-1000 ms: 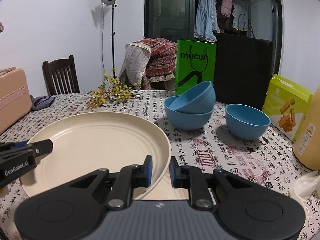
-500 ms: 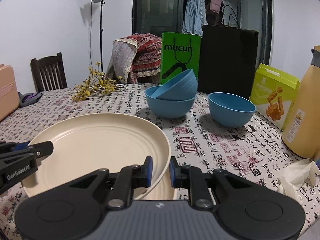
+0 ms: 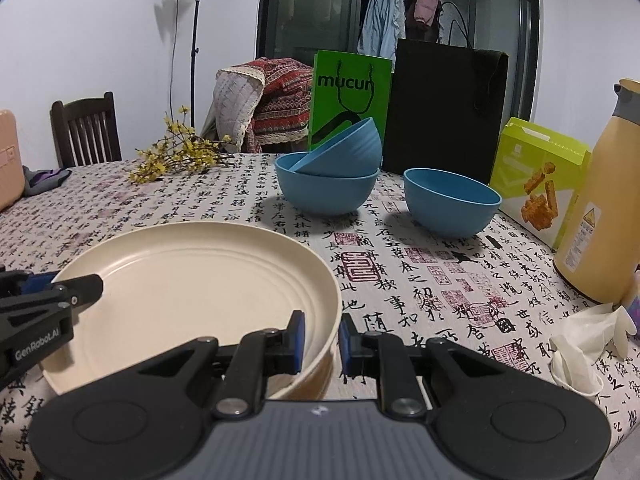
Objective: Organize plates and bowls
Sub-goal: 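Carry the held cream plate back and lower it toward the table with both grippers, then open both grippers to release the cream plate onto the table, then move both grippers toward the light-blue bowls beside the green bag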
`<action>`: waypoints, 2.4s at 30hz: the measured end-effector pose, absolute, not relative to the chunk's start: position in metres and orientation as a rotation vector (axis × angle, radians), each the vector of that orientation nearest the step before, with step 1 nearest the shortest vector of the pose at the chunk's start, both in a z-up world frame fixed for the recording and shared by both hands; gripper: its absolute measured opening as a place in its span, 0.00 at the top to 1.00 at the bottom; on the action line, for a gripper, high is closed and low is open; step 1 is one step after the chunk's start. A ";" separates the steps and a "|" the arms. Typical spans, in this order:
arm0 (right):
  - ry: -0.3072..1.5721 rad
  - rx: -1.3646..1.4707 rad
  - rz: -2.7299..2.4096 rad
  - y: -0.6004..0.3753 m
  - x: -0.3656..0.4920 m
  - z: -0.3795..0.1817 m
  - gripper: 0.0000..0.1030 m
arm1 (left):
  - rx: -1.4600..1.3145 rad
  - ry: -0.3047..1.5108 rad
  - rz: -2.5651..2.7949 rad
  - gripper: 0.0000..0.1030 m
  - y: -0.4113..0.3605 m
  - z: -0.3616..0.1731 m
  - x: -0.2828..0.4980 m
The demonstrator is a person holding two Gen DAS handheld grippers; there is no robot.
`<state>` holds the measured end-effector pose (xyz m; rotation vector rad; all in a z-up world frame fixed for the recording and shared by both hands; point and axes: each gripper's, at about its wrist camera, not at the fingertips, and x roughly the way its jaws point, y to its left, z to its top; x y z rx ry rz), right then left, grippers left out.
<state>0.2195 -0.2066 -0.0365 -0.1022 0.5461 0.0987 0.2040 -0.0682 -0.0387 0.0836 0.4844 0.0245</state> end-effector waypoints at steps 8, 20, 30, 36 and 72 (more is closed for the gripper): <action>0.530 -0.126 0.092 -0.206 0.215 -0.042 0.83 | 0.143 0.472 0.017 0.81 -0.075 -0.046 0.203; 0.533 -0.120 0.090 -0.212 0.214 -0.044 0.83 | 0.176 0.464 0.006 0.80 -0.080 -0.050 0.202; 0.528 -0.104 0.102 -0.213 0.214 -0.046 0.84 | 0.143 0.413 0.003 0.39 -0.078 -0.042 0.197; 0.504 -0.038 0.118 -0.222 0.212 -0.038 0.43 | 0.074 0.367 0.026 0.00 -0.066 -0.033 0.192; 0.508 0.039 0.125 -0.240 0.247 0.017 0.00 | -0.141 0.468 -0.021 0.00 -0.044 0.039 0.245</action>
